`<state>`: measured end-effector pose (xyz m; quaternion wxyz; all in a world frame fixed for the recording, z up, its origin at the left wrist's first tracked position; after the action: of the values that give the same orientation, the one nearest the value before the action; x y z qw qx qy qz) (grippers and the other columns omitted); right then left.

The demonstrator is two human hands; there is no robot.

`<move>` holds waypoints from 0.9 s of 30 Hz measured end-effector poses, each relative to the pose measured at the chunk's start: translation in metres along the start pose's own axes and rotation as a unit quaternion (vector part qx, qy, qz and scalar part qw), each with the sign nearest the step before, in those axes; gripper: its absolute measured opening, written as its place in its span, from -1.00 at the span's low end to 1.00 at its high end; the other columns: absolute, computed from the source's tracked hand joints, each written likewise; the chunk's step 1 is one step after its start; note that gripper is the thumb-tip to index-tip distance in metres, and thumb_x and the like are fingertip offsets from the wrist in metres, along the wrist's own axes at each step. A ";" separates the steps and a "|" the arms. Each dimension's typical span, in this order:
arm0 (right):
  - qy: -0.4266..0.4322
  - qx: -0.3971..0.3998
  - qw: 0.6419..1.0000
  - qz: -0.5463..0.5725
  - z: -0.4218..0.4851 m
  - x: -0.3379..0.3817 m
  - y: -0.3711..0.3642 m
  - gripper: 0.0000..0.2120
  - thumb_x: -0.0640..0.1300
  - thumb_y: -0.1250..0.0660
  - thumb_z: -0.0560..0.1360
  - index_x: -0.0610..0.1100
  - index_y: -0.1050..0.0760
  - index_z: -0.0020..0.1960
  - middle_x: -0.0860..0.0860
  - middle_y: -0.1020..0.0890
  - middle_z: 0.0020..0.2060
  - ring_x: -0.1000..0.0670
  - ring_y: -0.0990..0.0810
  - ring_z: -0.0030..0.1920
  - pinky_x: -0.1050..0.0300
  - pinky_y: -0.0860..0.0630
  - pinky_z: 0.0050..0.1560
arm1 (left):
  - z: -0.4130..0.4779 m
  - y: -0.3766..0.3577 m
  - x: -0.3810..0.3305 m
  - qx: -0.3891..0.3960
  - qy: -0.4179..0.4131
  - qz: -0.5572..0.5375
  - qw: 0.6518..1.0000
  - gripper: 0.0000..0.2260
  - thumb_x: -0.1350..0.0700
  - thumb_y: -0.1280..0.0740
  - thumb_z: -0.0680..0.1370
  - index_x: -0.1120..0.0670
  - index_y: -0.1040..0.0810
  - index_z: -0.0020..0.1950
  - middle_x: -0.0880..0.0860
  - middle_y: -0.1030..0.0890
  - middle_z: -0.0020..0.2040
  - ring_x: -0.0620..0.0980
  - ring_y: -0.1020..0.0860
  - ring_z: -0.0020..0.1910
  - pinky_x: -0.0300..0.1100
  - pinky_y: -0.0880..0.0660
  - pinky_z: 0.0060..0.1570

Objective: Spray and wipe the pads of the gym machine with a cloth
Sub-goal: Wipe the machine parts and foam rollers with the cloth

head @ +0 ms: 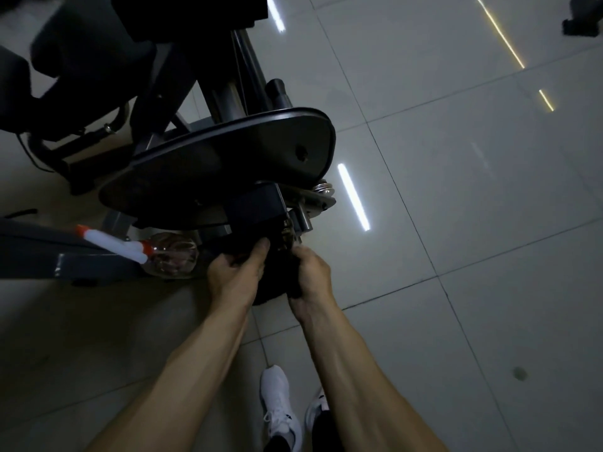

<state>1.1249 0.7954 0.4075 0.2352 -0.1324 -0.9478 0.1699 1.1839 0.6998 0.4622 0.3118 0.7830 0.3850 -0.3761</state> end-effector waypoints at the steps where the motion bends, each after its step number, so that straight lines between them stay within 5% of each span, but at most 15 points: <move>1: 0.032 -0.010 0.999 0.009 0.003 0.005 0.005 -0.82 -0.22 -0.38 0.56 -0.31 -0.64 0.09 -0.21 -0.71 -0.09 -0.12 -0.70 -0.12 -0.06 -0.65 0.02 | 0.000 0.000 0.000 -0.002 -0.005 0.002 1.000 -0.83 0.12 -0.51 0.53 0.12 -0.63 0.07 -0.06 -0.65 -0.13 -0.35 -0.61 -0.35 -0.49 -0.46 -0.38; 4: 0.052 -0.026 0.998 -0.001 0.000 0.003 -0.001 -0.76 -0.16 -0.36 0.58 -0.28 -0.63 0.17 -0.21 -0.71 -0.05 -0.14 -0.68 -0.12 -0.01 -0.62 -0.15 | 0.002 0.003 0.002 -0.007 -0.011 0.022 1.000 -0.78 0.01 -0.54 0.50 0.05 -0.63 0.07 -0.08 -0.67 -0.06 -0.28 -0.59 -0.18 -0.52 -0.43 -0.33; 11: -0.058 0.053 0.997 0.023 -0.030 -0.026 -0.008 -0.71 -0.15 -0.21 0.68 -0.22 -0.62 0.26 -0.21 -0.71 0.15 -0.18 -0.69 0.17 -0.04 -0.60 0.17 | 0.000 0.008 0.013 0.004 0.027 0.002 1.000 -0.85 -0.07 -0.50 0.53 -0.03 -0.66 -0.02 -0.09 -0.72 -0.12 -0.09 -0.70 -0.08 -0.24 -0.56 -0.18; 14: -0.061 0.062 0.995 -0.050 -0.040 -0.028 0.001 -0.66 -0.13 -0.27 0.62 -0.27 -0.62 0.29 -0.24 -0.68 0.19 -0.21 -0.66 0.20 -0.03 -0.60 0.09 | -0.017 0.012 0.030 0.070 0.026 -0.012 0.997 -0.91 0.00 -0.40 0.62 -0.04 -0.67 0.07 -0.11 -0.73 -0.12 -0.17 -0.70 -0.09 -0.33 -0.57 -0.20; 18: -0.066 0.060 0.989 -0.115 -0.048 -0.023 0.005 -0.70 -0.15 -0.28 0.61 -0.23 -0.66 0.24 -0.20 -0.71 0.16 -0.15 -0.70 0.18 0.01 -0.58 0.09 | -0.024 0.013 0.054 0.107 0.014 0.015 0.994 -0.77 0.15 -0.38 0.63 -0.05 -0.65 0.25 -0.08 -0.73 0.06 -0.16 -0.68 0.04 -0.22 -0.62 0.03; 23: 0.095 -0.009 0.949 -0.301 -0.061 0.021 0.014 -0.75 -0.23 -0.28 0.60 -0.13 -0.71 0.14 -0.05 -0.76 0.03 -0.03 -0.70 0.15 0.04 -0.54 0.24 | -0.012 0.003 0.057 0.025 0.135 -0.059 0.989 -0.88 0.06 -0.39 0.62 0.00 -0.69 0.12 0.05 -0.74 -0.07 0.05 -0.71 -0.12 -0.15 -0.55 -0.30; 27: 0.159 -0.008 0.930 -0.331 -0.059 0.055 0.001 -0.76 -0.22 -0.26 0.66 -0.08 -0.66 0.22 0.02 -0.75 0.07 0.02 -0.70 0.16 0.04 -0.60 0.24 | -0.008 -0.010 0.042 -0.008 0.261 -0.205 0.943 -0.87 0.09 -0.41 0.56 0.13 -0.68 0.02 0.17 -0.74 -0.12 0.12 -0.66 -0.28 -0.20 -0.42 -0.47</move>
<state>1.1075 0.8300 0.4781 0.4247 0.1617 -0.8893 0.0515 1.1962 0.7262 0.4295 0.1230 0.7551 0.6083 -0.2113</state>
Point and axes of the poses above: each hand's wrist, its own z-axis towards the middle knuckle, its own y-axis out of the back of the hand, x = y × z, the point moved 4 cm from there along z, towards the middle knuckle
